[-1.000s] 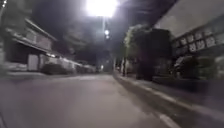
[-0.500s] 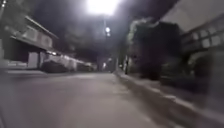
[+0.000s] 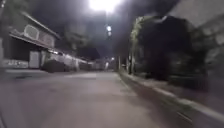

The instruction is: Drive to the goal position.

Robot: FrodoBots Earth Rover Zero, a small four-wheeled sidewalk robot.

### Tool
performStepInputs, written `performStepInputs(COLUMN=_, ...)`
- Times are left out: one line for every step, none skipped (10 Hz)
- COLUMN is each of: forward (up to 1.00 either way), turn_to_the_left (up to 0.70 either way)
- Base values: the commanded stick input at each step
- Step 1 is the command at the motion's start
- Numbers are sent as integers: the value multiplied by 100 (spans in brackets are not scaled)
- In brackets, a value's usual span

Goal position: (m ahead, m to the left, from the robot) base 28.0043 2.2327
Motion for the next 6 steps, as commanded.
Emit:
performStepInputs(forward=70, turn_to_the_left=0)
performStepInputs(forward=70, turn_to_the_left=0)
performStepInputs(forward=70, turn_to_the_left=0)
performStepInputs(forward=70, turn_to_the_left=0)
performStepInputs(forward=70, turn_to_the_left=0)
performStepInputs(forward=70, turn_to_the_left=0)
